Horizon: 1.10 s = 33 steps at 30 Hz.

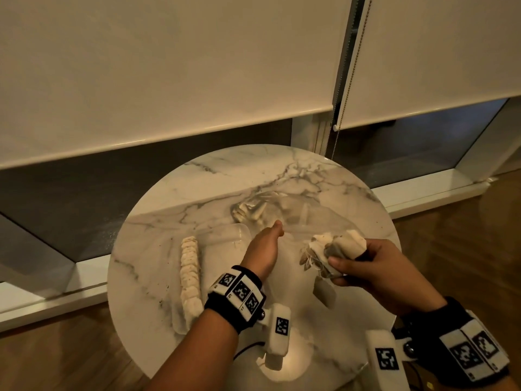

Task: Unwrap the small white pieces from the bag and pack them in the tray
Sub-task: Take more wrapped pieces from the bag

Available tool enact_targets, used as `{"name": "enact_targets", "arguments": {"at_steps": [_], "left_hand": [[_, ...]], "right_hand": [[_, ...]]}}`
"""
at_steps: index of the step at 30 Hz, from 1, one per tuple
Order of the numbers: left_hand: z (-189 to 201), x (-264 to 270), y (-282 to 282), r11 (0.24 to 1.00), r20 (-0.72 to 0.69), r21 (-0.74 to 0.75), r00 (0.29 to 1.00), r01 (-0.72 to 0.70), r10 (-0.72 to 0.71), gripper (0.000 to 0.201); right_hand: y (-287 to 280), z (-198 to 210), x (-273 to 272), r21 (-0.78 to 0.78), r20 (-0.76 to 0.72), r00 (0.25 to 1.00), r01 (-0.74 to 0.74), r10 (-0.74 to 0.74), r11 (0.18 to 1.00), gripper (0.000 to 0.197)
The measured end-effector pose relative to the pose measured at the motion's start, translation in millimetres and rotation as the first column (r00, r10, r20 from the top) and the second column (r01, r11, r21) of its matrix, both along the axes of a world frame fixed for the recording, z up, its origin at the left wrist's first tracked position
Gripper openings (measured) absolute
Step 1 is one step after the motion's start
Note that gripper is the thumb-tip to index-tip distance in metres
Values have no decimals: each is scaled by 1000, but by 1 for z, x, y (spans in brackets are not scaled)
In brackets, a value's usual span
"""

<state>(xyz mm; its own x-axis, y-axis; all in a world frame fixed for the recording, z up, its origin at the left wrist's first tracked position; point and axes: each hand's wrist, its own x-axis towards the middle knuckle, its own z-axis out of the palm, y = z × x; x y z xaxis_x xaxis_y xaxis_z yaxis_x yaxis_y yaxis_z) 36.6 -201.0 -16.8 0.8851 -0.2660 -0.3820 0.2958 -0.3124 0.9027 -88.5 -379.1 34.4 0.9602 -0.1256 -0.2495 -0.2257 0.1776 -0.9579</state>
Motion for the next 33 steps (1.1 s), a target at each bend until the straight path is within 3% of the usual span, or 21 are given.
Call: {"name": "enact_targets", "arguments": {"at_steps": [2, 4, 8, 10, 12, 13, 15, 18, 21, 25, 29, 33], "left_hand": [[6, -11, 11, 994, 137, -47, 986, -94, 100, 38], [12, -25, 21, 971, 188, -137, 958, -194, 218, 28], [23, -51, 40, 897, 136, -336, 927, -288, 349, 26], [25, -58, 47, 776, -130, -536, 940, -334, 314, 35], [30, -64, 53, 553, -455, -720, 887, -420, 83, 55], [32, -67, 56, 459, -534, -764, 844, -453, -56, 66], [43, -73, 64, 361, -603, -775, 778, -519, -175, 79], [51, -73, 73, 259, -596, -792, 791, -552, -135, 79], [49, -64, 87, 238, -610, -780, 789, -579, -79, 73], [40, -63, 95, 230, -625, -755, 780, -615, 32, 27], [30, -64, 96, 264, -631, -743, 775, -615, 29, 21], [25, -66, 99, 305, -628, -736, 777, -605, 26, 33]], "right_hand": [[3, 12, 1, 26, 24, 1000, -11, 10, 1000, 28], [8, 25, 2, 47, 57, 998, -36, 33, 998, 27], [25, 48, 9, 74, 137, 986, -105, 95, 992, 23], [40, 55, 16, 97, 180, 975, -146, 126, 985, 23], [57, 57, 24, 86, 222, 959, -197, 174, 977, 26], [66, 56, 29, 58, 239, 950, -219, 199, 974, 26], [82, 52, 38, -16, 245, 934, -263, 258, 965, 24], [101, 46, 44, -52, 202, 923, -325, 328, 944, 19], [116, 34, 46, -17, 155, 923, -353, 351, 936, 22], [129, 16, 49, -181, 153, 917, -340, 368, 923, 21], [139, 0, 48, -451, 132, 912, -293, 388, 843, 17], [145, -4, 46, -627, 115, 891, -278, 440, 728, 17]]}}
